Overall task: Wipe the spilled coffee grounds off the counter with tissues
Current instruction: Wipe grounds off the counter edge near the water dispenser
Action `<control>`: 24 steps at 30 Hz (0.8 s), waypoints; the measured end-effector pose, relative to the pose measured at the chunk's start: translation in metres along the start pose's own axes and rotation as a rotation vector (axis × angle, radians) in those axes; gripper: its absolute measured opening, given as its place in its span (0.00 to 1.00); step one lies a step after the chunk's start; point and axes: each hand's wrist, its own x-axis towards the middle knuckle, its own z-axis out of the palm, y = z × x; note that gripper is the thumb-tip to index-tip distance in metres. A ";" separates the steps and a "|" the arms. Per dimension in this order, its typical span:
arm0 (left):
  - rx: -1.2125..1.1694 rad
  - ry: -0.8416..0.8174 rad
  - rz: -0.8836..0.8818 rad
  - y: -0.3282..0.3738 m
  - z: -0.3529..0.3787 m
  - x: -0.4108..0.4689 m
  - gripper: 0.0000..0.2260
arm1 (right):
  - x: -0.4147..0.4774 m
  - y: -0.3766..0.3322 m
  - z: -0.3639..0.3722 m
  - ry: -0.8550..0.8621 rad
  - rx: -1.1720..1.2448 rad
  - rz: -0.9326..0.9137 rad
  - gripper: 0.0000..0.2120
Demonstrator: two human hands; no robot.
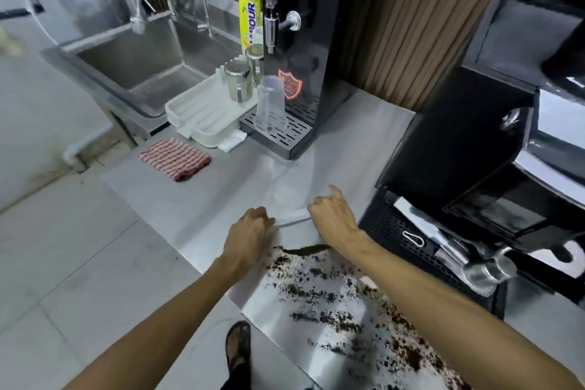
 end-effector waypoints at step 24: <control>-0.046 0.098 -0.495 0.018 0.005 -0.093 0.08 | 0.034 -0.055 0.016 0.049 0.061 -0.414 0.10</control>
